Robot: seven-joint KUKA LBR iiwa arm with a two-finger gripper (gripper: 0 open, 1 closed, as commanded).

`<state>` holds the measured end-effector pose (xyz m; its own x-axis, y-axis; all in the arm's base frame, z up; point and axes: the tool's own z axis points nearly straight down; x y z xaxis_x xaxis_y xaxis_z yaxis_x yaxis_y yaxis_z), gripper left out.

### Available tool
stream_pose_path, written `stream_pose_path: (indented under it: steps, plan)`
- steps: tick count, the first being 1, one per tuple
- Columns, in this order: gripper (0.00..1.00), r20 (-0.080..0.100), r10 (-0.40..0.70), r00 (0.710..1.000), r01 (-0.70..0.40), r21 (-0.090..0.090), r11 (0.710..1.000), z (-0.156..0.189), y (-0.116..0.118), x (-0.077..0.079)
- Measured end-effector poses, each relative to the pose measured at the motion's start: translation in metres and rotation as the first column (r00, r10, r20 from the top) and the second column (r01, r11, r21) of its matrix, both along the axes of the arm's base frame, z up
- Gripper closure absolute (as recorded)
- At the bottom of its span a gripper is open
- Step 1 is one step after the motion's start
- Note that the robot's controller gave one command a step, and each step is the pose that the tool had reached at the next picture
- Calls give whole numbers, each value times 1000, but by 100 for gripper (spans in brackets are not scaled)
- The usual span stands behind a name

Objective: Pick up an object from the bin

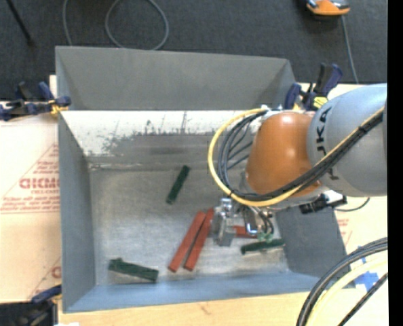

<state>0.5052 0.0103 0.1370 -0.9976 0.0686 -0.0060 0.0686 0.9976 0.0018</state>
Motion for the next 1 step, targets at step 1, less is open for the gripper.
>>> stream_pose_path:
  steps: [1]
  plan:
    - [0, -3, 1, 1000, -1, -1, 1000, -2, -1, 0]
